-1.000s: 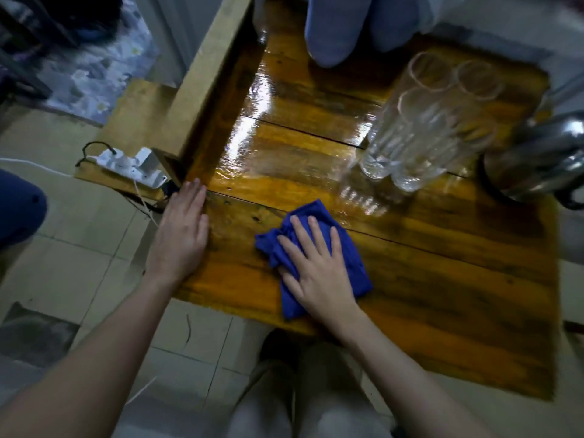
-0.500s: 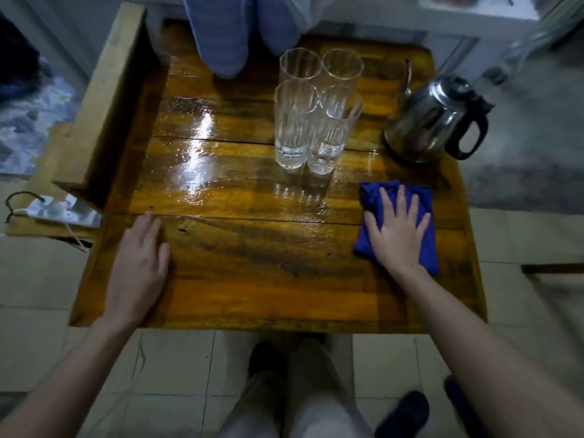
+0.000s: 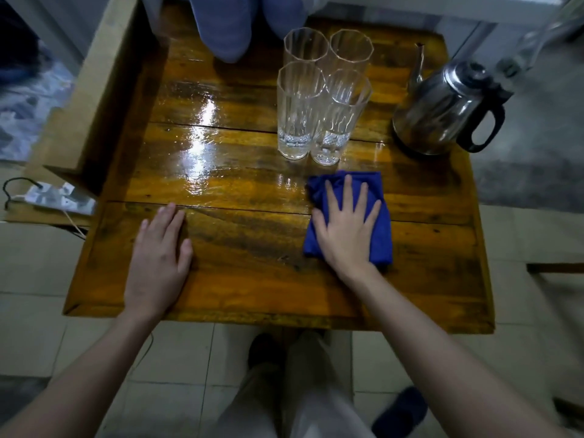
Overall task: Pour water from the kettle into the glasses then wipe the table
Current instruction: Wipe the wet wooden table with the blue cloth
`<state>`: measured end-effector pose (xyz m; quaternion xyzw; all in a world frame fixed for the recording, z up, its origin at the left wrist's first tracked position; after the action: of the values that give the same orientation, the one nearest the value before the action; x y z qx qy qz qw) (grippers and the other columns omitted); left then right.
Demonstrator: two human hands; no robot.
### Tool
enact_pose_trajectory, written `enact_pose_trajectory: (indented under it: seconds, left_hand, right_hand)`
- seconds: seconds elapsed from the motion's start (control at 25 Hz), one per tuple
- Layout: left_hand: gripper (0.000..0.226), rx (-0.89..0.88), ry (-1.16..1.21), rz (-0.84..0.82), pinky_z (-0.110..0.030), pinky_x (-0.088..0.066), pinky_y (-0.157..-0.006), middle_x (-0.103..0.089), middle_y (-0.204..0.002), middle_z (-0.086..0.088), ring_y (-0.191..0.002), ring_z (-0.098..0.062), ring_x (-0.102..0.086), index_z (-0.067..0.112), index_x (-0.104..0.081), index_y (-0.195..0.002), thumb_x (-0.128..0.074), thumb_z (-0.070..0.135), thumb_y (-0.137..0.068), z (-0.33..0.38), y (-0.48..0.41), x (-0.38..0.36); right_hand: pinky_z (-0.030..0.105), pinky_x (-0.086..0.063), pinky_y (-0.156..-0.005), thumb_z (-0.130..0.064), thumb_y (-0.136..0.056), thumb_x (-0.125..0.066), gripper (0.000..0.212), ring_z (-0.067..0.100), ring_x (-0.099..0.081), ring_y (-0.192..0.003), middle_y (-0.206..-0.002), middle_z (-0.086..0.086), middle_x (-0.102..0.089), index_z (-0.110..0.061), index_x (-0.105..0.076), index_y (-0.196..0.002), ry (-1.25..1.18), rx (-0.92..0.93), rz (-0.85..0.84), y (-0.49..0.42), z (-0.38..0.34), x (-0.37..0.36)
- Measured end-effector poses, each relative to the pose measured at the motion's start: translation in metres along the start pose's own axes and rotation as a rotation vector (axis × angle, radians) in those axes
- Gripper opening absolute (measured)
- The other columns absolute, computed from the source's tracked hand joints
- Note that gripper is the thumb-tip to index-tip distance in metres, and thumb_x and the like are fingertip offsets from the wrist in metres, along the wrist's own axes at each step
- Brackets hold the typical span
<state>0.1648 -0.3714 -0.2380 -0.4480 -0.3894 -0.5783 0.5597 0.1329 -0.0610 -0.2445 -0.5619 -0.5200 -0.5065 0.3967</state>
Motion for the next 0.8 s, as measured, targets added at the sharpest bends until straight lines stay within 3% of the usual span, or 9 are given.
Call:
enact_pose_trajectory:
  seconds: [0.24, 0.4, 0.8]
  left_hand:
    - [0.054, 0.011, -0.003, 0.000, -0.042, -0.015, -0.121, -0.032, -0.155, -0.010, -0.145, -0.024, -0.026, 0.007, -0.038, -0.146, -0.036, 0.031, -0.097, -0.001, -0.001, 0.000]
    - [0.052, 0.007, -0.021, 0.002, -0.043, -0.017, -0.121, -0.032, -0.156, -0.011, -0.146, -0.023, -0.025, 0.008, -0.037, -0.147, -0.033, 0.025, -0.098, -0.002, -0.001, 0.001]
    - [0.056, 0.090, -0.049, -0.014, -0.042, -0.015, -0.122, -0.025, -0.159, -0.011, -0.149, -0.022, -0.019, 0.006, -0.031, -0.149, -0.037, 0.026, -0.097, -0.003, -0.004, 0.002]
  right_hand:
    - [0.065, -0.008, -0.117, -0.056, -0.097, -0.030, 0.064, 0.039, -0.003, -0.150, -0.165, 0.008, -0.009, -0.031, -0.021, -0.155, -0.011, 0.235, -0.045, 0.068, -0.090, -0.022]
    - [0.064, -0.005, -0.117, -0.056, -0.097, -0.031, 0.064, 0.037, 0.001, -0.151, -0.166, 0.007, -0.007, -0.033, -0.019, -0.155, -0.011, 0.389, -0.081, 0.063, -0.138, -0.031]
    - [0.065, -0.005, -0.116, -0.055, -0.095, -0.026, 0.064, 0.039, -0.005, -0.150, -0.165, 0.009, -0.009, -0.032, -0.020, -0.155, 0.020, 0.355, -0.050, -0.069, -0.212, -0.041]
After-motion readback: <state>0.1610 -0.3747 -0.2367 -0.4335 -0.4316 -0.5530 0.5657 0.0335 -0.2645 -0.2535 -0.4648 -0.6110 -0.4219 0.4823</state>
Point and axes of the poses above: each hand's wrist, its own y-axis away from the middle knuckle, its own x-axis out of the back of the hand, z = x × y, the point moved 2 cm from there along -y, towards the middle knuckle
